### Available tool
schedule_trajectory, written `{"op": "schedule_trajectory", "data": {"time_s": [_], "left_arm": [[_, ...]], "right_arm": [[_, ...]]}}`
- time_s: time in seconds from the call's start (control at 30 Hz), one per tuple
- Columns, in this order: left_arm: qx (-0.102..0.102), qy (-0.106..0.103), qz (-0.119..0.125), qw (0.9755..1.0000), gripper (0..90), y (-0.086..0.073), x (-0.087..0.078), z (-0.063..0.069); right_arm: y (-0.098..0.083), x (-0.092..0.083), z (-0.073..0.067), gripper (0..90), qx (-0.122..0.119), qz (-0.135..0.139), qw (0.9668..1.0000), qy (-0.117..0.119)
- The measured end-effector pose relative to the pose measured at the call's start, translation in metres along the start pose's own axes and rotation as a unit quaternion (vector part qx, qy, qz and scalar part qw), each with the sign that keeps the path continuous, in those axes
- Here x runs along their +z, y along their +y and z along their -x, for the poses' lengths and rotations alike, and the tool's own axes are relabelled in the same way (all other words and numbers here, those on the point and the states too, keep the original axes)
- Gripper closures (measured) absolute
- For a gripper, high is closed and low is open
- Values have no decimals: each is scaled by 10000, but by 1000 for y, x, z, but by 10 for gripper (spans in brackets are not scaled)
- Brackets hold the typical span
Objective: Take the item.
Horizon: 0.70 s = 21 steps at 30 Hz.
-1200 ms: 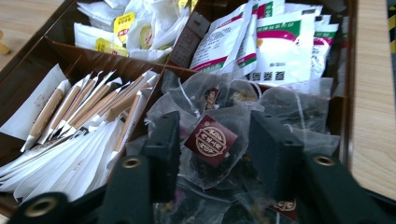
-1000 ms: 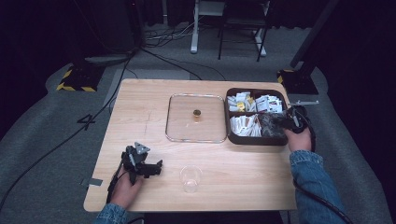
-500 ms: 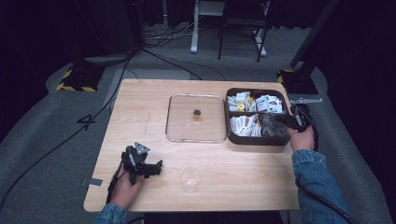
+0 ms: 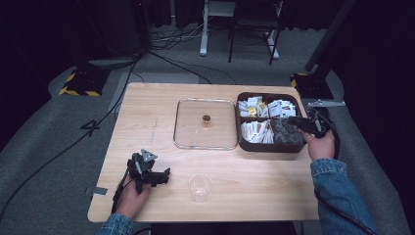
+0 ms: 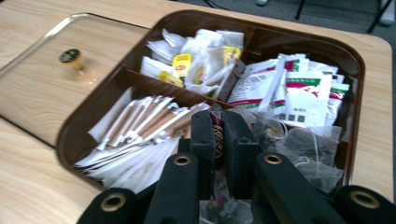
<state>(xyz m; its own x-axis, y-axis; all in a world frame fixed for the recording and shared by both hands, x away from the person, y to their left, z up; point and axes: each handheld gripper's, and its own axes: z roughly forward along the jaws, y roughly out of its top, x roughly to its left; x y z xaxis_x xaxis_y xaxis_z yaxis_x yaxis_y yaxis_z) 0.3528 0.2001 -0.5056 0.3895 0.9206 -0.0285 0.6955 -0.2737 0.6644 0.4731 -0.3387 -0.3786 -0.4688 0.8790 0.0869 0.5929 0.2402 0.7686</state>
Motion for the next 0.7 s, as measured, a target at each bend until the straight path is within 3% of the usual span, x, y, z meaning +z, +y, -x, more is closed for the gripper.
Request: {"op": "schedule_trajectory", "data": {"time_s": [0.4, 0.7], "left_arm": [[1, -1, -1, 10000, 1, 0, 0, 0], [1, 0, -1, 10000, 0, 0, 0, 0]], "right_arm": [[6, -23, -29, 848, -336, 231, 9982, 446], [13, -35, -65, 849, -753, 325, 9928, 878]]}}
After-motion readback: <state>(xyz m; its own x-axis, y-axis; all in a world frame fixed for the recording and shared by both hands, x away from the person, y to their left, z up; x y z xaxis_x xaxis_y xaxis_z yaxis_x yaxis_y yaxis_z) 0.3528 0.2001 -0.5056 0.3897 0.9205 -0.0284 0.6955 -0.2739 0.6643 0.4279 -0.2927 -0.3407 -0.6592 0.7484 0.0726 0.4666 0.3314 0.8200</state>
